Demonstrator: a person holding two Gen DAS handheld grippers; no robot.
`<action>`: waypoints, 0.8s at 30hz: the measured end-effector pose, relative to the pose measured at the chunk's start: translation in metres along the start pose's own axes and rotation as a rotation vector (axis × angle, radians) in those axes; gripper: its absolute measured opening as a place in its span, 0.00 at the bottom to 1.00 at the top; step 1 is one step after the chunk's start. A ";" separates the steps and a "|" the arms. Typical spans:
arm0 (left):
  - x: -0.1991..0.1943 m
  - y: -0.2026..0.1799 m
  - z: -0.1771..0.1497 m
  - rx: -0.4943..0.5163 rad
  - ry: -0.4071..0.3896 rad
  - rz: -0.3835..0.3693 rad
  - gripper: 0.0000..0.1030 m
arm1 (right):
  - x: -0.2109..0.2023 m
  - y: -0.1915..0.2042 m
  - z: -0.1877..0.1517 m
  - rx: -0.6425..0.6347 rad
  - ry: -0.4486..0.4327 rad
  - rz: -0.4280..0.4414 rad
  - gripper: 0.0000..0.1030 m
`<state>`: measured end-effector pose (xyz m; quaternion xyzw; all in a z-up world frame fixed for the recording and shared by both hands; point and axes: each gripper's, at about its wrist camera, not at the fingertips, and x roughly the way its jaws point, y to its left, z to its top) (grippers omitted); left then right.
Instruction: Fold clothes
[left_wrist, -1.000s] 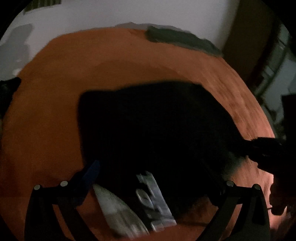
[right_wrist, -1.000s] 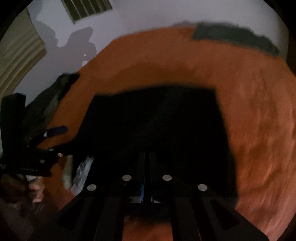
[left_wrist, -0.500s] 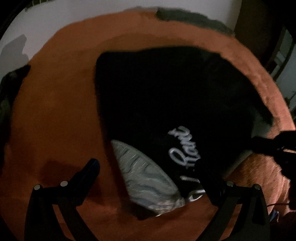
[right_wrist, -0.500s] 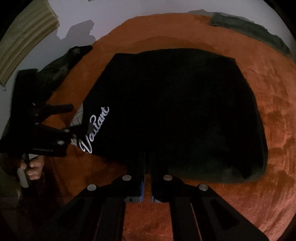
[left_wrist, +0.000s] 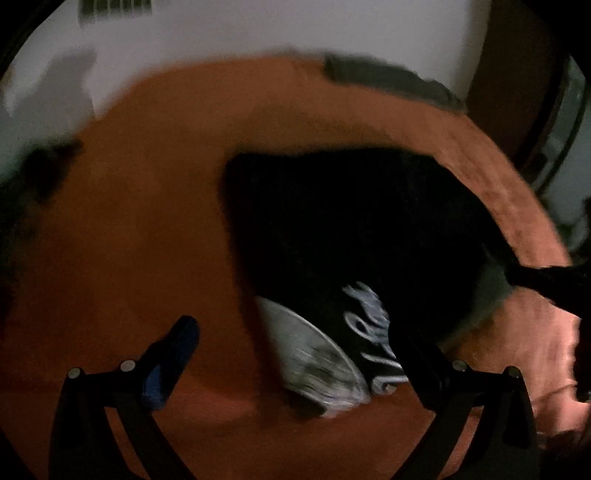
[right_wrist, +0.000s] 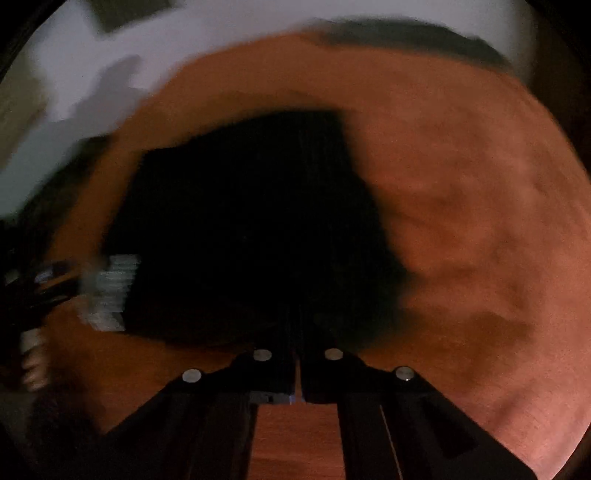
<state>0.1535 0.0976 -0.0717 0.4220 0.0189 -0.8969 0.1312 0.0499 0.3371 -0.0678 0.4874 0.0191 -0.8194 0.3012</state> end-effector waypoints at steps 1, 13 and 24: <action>-0.005 0.002 0.006 0.000 -0.030 0.021 0.99 | -0.001 0.020 0.004 -0.058 -0.015 0.063 0.02; 0.048 -0.003 -0.015 -0.056 0.204 -0.134 0.99 | 0.062 0.075 0.009 -0.144 0.129 0.187 0.02; 0.100 -0.010 -0.007 -0.047 0.280 -0.112 0.99 | 0.067 0.032 -0.001 -0.054 0.127 0.062 0.00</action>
